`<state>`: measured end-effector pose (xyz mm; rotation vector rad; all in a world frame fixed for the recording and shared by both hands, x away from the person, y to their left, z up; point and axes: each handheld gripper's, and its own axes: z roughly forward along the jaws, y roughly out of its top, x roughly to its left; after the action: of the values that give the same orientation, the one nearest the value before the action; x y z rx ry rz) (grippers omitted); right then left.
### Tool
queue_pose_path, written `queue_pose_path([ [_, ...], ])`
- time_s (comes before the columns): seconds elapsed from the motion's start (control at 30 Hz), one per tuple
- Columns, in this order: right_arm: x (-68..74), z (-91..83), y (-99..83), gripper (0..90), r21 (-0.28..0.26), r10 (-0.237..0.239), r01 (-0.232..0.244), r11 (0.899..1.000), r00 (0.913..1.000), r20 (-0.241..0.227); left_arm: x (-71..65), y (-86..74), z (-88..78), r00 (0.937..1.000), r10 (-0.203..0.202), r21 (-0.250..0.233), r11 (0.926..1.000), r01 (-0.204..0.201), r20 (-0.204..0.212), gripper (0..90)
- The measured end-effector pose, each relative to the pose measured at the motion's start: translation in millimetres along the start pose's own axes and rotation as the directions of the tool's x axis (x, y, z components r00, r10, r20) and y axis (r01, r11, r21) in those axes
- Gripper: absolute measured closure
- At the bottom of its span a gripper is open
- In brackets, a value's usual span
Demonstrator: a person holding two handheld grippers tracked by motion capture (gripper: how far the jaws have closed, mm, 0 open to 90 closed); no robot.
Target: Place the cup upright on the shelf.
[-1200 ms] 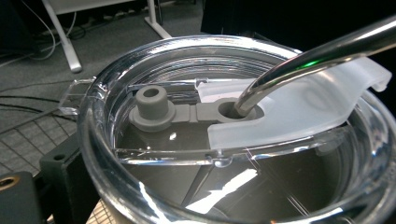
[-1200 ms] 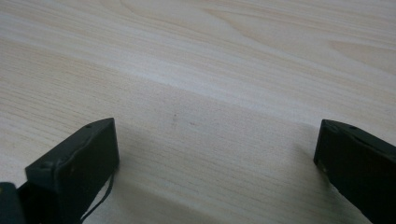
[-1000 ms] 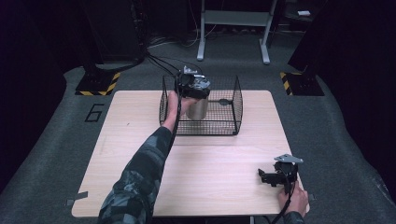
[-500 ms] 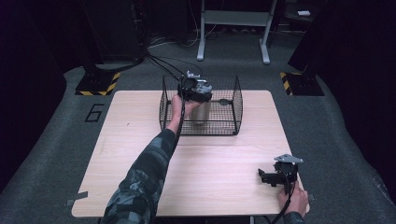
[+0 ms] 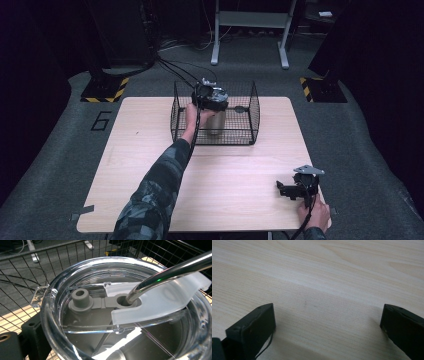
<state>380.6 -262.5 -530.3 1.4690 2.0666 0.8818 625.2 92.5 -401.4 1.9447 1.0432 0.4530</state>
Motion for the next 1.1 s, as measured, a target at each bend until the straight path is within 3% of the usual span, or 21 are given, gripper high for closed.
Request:
queue_pose_path([
  [0.07, 0.0, 0.0, 0.0, 0.0, 0.0, 0.0, 0.0, 1.0, 1.0, 0.0, 0.1, -2.0, 1.8, 0.9999, 0.011, 0.016, 0.9998, -0.011, -0.006, 3.7],
  [0.3, 0.0, 0.0, 0.0, 0.0, 0.0, 0.0, 0.0, 1.0, 1.0, 0.0, -2.0, -5.1, 3.4, 0.9998, 0.014, 0.004, 0.9999, -0.014, -0.017, 3.7],
  [0.73, -0.1, -0.1, -0.2, 0.0, 0.002, -0.003, 0.003, 1.0, 1.0, 0.0, -6.6, -16.5, -8.3, 0.9954, 0.096, 0.038, 0.9947, -0.095, -0.009, 3.6],
  [1.1, -0.1, -0.2, -0.2, 0.0, 0.002, -0.003, 0.003, 1.0, 1.0, 0.0, -7.3, -15.0, -10.5, 0.9968, 0.08, 0.038, 0.9961, -0.079, -0.007, 2.6],
])
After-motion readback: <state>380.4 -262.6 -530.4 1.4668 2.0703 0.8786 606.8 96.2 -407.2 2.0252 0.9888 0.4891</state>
